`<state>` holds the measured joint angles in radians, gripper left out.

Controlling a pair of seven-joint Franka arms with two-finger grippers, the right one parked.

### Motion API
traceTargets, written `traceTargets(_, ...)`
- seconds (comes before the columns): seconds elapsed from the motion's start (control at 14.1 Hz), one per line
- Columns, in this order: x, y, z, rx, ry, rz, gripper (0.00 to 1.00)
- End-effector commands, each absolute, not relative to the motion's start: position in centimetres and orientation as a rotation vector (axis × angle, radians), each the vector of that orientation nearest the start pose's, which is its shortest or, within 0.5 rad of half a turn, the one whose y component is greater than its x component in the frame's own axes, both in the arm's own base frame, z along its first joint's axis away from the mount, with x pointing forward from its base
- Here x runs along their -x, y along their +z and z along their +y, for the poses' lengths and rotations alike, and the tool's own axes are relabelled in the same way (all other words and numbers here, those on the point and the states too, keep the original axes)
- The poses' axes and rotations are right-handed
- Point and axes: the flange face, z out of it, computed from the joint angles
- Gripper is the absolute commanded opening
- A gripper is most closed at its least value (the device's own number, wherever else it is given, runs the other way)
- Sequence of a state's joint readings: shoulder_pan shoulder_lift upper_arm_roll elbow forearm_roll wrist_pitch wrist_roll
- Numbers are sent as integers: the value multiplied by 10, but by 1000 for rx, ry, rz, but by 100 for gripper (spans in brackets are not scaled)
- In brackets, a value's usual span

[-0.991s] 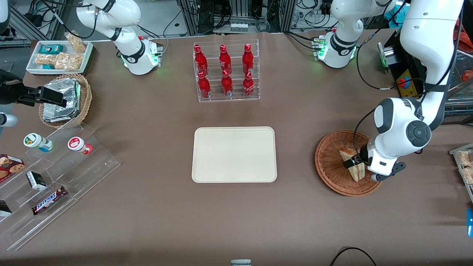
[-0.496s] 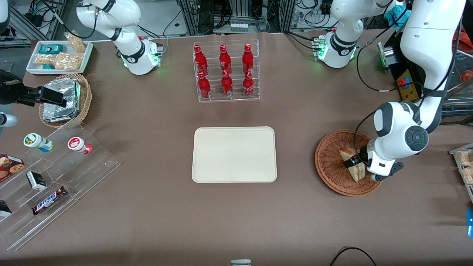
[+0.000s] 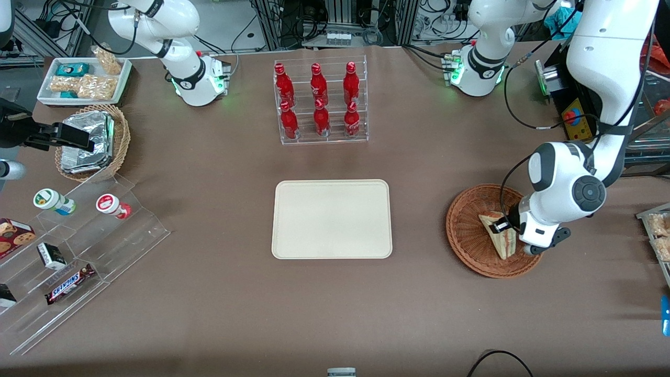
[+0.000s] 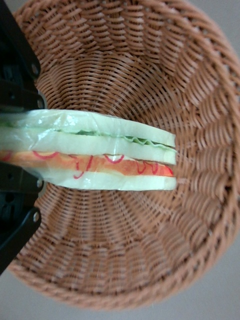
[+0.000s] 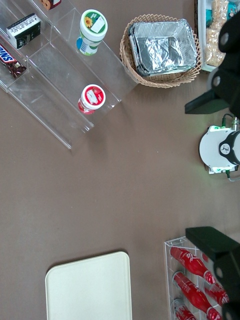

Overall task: Place sandwich from basket to tray
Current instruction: 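Close the left gripper on the sandwich and lift it, then carry the sandwich with the left gripper over the white tray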

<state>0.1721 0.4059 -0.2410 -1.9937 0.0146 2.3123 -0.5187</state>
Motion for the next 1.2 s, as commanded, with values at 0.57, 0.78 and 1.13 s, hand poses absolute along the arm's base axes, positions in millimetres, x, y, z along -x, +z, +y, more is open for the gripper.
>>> traceTargets(0.57,-549,330,-323,3234,76,-16,15)
traceTargets(0.78,-532,303,-410,3218,91,23,15)
traceTargets(1.13,-520,274,-486,3125,4,-102,15)
